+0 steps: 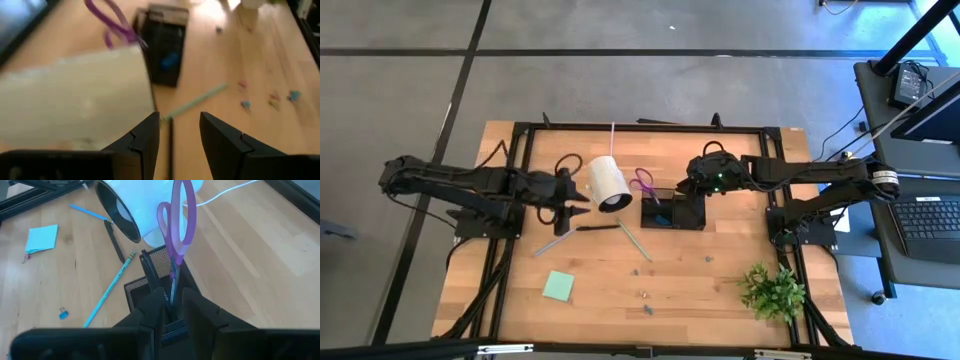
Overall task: Pick and place office supplies into organizer
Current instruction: Put the blue pencil into the black desk organizer
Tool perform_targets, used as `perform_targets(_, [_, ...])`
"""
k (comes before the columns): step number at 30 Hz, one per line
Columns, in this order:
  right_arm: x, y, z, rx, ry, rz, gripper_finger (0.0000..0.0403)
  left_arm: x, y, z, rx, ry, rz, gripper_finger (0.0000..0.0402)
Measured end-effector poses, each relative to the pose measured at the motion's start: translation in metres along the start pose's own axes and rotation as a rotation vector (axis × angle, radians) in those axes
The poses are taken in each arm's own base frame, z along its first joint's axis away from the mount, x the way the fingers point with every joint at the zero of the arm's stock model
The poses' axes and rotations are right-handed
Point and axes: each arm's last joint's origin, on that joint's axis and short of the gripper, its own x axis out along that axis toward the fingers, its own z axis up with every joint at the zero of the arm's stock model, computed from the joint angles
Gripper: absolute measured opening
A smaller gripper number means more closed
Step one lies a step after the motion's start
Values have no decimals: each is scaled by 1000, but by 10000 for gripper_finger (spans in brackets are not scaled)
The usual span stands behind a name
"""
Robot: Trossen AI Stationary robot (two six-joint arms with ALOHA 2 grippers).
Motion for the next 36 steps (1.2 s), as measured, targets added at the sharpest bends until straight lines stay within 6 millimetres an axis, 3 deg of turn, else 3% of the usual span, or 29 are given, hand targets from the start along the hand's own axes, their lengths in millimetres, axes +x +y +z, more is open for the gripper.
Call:
perform_targets(7, [0, 0, 0, -18, -2, 0, 75, 16, -18, -19, -130, 240, -67, 148])
perform_targets(12, [0, 0, 1, -26, -9, 2, 75, 34, -17, -40, -190, 464, 91, 159])
perform_targets(23, [0, 0, 2, -47, -21, 4, 75, 78, -12, -62, -239, 758, 256, 153])
perform_targets(36, [0, 0, 2, -50, -21, 4, 75, 93, -12, -72, -353, 866, 268, 150])
